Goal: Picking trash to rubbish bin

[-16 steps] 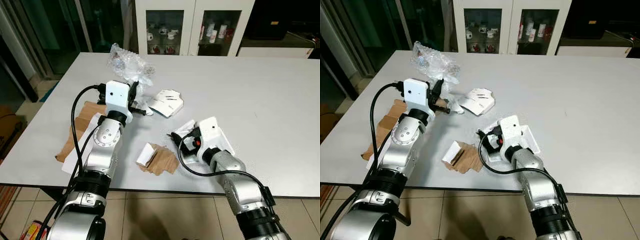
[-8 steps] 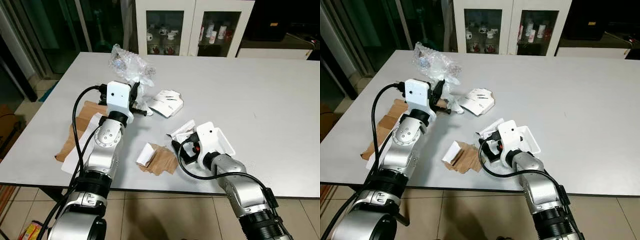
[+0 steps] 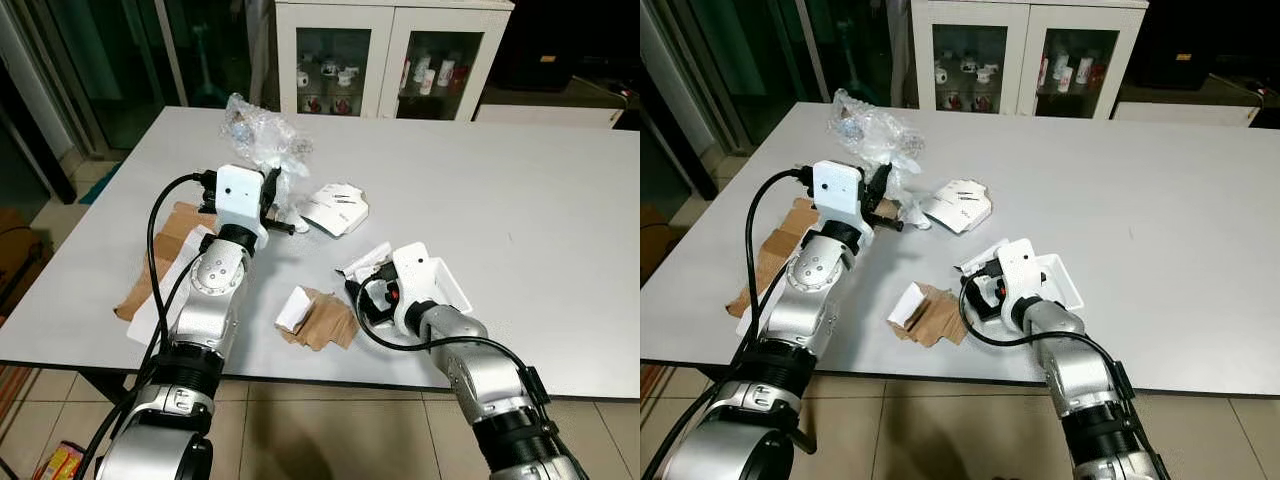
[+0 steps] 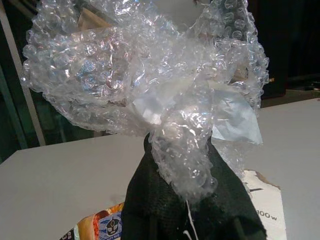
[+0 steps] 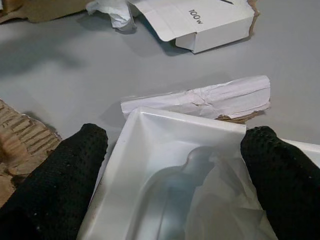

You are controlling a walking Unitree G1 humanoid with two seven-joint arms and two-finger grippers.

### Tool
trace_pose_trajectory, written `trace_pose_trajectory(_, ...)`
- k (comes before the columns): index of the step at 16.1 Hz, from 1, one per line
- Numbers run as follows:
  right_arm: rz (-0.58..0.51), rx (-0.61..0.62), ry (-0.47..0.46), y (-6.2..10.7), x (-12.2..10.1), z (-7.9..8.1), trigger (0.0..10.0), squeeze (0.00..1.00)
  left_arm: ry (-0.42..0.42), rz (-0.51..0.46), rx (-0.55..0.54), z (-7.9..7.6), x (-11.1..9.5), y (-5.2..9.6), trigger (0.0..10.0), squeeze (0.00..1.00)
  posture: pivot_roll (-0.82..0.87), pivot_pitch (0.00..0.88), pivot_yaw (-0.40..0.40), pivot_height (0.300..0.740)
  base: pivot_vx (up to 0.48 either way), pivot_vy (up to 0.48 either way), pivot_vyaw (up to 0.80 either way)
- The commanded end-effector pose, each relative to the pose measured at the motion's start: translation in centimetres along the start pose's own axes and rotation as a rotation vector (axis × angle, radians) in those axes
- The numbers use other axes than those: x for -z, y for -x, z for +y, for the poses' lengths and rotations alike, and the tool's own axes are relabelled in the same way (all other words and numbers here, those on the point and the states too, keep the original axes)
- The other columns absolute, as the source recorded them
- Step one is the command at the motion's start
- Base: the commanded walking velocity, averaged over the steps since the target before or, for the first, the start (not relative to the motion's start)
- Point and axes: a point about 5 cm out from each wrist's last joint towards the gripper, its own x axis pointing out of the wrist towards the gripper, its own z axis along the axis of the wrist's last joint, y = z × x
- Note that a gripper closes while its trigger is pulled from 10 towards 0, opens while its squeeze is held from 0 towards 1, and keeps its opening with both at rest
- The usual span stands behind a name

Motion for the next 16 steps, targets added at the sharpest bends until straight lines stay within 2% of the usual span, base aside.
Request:
trace_pose_trajectory(1,0.130,0.048,-0.004,0.16,2.74,-0.76,10.0,0.00,-0.010,0.014,0.025,-0.33,0.17,0.05,10.0,0.00,0.02,0.000,-0.009,0.740,0.000,0.000,0.00)
trace_pose_trajectory(6,0.149,0.063,0.015,-0.06,3.06,-0.96,10.0,0.00,-0.014,0.019,0.031,-0.44,0.25,0.04,10.0,0.00,0.02,0.000,-0.009,0.740,0.000,0.000,0.00)
trace_pose_trajectory(8,0.147,0.058,0.013,-0.06,3.08,-0.96,0.0,0.00,-0.016,0.023,0.033,-0.49,0.29,0.03,10.0,0.00,0.02,0.000,-0.010,0.740,0.000,0.000,0.00)
trace_pose_trajectory(16,0.133,0.059,0.007,-0.20,2.91,-0.94,0.0,0.00,-0.021,0.034,0.029,-0.33,0.46,0.04,10.0,0.00,0.02,0.000,-0.011,0.740,0.000,0.000,0.00)
